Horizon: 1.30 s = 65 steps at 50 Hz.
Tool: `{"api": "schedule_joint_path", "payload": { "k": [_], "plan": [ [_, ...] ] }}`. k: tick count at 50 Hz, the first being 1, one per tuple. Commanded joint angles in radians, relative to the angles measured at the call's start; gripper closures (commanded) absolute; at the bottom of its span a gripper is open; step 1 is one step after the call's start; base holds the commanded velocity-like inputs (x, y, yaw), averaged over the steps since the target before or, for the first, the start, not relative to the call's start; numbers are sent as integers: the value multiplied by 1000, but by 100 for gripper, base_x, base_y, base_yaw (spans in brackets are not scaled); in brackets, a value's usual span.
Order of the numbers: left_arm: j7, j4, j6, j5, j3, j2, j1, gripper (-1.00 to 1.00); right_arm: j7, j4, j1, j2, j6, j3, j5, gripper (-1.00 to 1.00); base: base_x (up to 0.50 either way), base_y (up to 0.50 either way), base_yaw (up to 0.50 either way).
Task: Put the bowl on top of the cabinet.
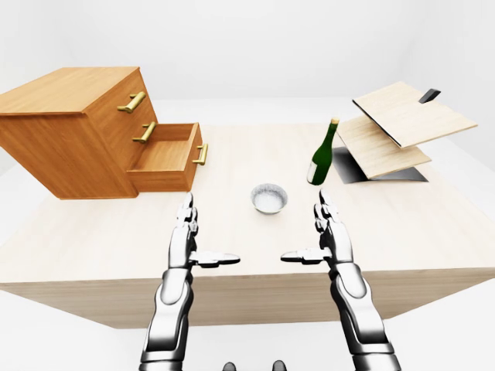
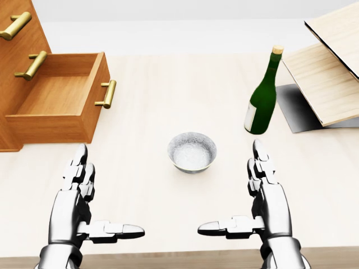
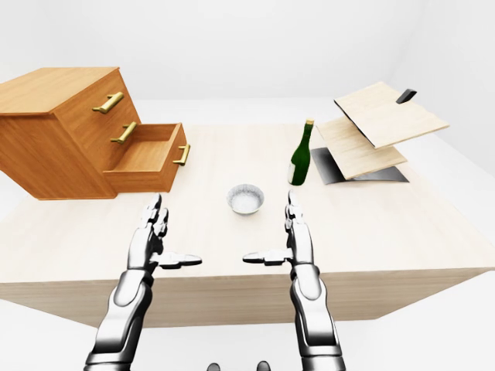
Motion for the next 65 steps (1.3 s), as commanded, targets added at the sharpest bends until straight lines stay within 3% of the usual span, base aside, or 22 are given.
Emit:
{"api": "schedule_joint_path", "payload": {
  "k": [1, 6, 8, 13, 22, 42, 52, 60, 65],
  "plan": [
    [-38, -25, 5, -13, 17, 10, 16, -100, 21, -60, 25, -14, 30, -21, -15, -100, 0, 0, 0],
    [-43, -44, 15, -17, 20, 11, 20, -100, 20, -130, 48, -11, 72, -20, -29, -100, 0, 0, 0],
    [-51, -99, 49, -29, 25, 13, 31, -100, 20, -168, 60, -11, 77, -18, -37, -100, 0, 0, 0],
    [-76, -204, 90, -67, 45, 18, 48, -100, 15, -254, 87, -6, 77, -8, -65, -100, 0, 0, 0],
    [-100, -394, 90, -118, 90, 22, 77, -100, 22, -440, 144, -1, 77, 9, -99, -100, 0, 0, 0],
    [-96, -564, 90, -187, 152, 21, 91, -100, 56, -824, 256, 5, 77, 33, -162, -100, 0, 0, 0],
    [-44, -696, 90, -313, 247, 22, 69, -100, 65, -850, 271, 9, 77, 28, -166, -100, 0, 0, 0],
    [136, -712, 90, -588, 442, 116, -61, -100, 66, -857, 271, 9, 77, 31, -170, -100, 0, 0, 0],
    [172, -696, 90, -679, 488, 190, -82, -100, 72, -856, 272, 11, 77, 24, -158, -100, 0, 0, 0]
  ]
}}
